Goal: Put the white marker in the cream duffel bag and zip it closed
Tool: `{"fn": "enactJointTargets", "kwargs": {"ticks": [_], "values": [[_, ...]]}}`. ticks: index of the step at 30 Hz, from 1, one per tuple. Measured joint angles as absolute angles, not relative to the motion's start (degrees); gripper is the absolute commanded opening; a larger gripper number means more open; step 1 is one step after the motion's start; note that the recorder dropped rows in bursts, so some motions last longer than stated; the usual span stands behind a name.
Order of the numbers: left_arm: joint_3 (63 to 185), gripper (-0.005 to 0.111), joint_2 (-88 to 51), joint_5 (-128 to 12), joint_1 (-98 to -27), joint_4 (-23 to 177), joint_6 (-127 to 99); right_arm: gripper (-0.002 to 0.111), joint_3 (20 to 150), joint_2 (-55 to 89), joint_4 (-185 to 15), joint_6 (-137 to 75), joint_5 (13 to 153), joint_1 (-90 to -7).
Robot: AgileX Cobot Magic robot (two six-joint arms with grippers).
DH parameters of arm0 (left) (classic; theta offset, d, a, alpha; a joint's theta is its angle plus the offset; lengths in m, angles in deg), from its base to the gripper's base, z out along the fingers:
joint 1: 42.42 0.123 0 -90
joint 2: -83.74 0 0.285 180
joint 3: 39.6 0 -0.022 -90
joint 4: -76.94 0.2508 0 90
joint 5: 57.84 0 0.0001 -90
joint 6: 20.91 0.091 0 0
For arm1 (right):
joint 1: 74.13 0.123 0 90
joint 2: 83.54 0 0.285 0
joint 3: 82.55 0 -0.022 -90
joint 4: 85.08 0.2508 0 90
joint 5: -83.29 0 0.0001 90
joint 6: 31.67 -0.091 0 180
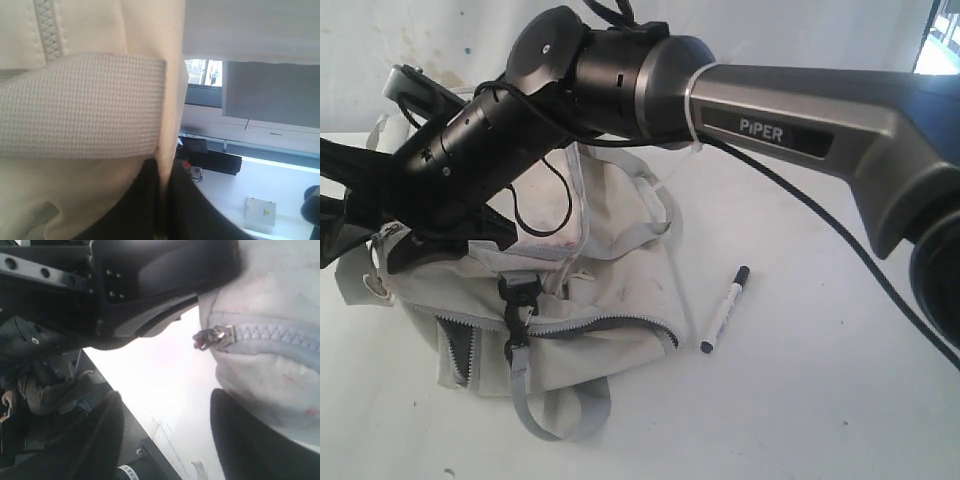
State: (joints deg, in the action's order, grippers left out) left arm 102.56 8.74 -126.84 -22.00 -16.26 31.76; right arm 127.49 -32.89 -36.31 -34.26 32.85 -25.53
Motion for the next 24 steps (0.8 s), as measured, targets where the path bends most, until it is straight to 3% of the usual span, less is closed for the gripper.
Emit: {"fn": "enactJointTargets", "kwargs": {"ticks": [24], "values": [[102.56, 0.000, 8.83, -126.28, -22.00, -15.90, 34.82, 0.044, 127.49, -36.67, -47.81, -43.40, 44.07, -22.15]]}}
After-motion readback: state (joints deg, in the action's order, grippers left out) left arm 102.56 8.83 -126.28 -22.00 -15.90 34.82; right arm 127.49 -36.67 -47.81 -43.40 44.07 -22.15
